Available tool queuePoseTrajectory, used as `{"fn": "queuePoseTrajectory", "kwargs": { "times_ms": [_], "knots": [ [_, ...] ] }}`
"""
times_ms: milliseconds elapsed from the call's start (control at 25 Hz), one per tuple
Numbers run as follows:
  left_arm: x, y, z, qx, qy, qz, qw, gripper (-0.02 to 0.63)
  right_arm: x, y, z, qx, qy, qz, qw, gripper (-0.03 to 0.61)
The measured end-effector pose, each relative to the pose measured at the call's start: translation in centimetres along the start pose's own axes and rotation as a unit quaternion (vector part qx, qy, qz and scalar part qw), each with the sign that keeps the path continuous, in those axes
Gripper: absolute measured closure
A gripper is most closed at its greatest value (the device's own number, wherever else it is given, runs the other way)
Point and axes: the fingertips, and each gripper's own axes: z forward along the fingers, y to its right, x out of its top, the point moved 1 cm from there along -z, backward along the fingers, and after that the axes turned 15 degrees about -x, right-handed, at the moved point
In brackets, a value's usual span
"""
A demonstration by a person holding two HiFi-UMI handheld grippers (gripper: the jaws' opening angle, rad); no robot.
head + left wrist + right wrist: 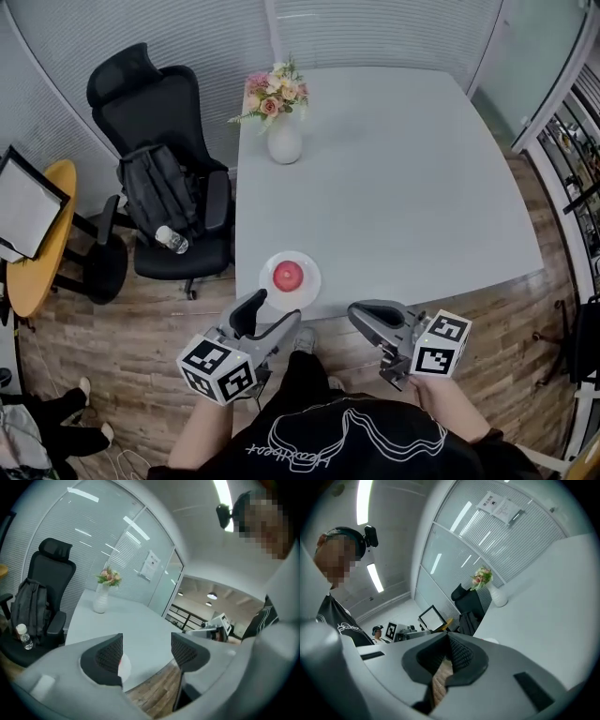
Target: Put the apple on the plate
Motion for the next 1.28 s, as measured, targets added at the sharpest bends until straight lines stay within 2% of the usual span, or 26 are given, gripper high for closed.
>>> {"fn": "queuePoseTrajectory", "kwargs": {
  "times_ms": [200, 320, 400, 480, 600, 720, 960, 1280],
  "knots": [
    [2.8, 5.9, -1.5, -0.059, 0.037, 0.010, 0.9975, 0.291, 1.2, -3.5, -1.5, 0.022, 0.015, -0.043, 0.999, 0.569],
    [3.8, 9.0, -2.0, -0.089, 0.038, 0.031, 0.9948, 0.334, 2.5, -5.3, -2.6, 0.033, 0.028, -0.062, 0.997, 0.569],
    [4.3, 10.7, -2.1, -0.100, 0.039, 0.049, 0.9930, 0.411, 3.3, -6.3, -3.5, 0.037, 0.039, -0.075, 0.996, 0.569],
    [4.8, 12.1, -2.3, -0.105, 0.043, 0.065, 0.9914, 0.523, 3.9, -7.2, -4.2, 0.042, 0.050, -0.085, 0.994, 0.569],
    [4.9, 14.0, -2.4, -0.112, 0.038, 0.081, 0.9896, 0.574, 4.1, -8.6, -5.2, 0.052, 0.058, -0.097, 0.992, 0.569],
    [4.9, 15.1, -2.6, -0.105, 0.040, 0.096, 0.9890, 0.592, 3.9, -10.0, -5.9, 0.063, 0.061, -0.109, 0.990, 0.569],
    [3.4, 16.6, -3.3, -0.058, 0.020, 0.157, 0.9856, 0.600, 2.4, -11.3, -7.6, 0.072, 0.060, -0.119, 0.988, 0.569],
    [3.2, 17.9, -3.8, -0.066, 0.038, 0.143, 0.9868, 0.600, 2.0, -12.5, -8.4, 0.076, 0.063, -0.134, 0.986, 0.569]
  ]
}}
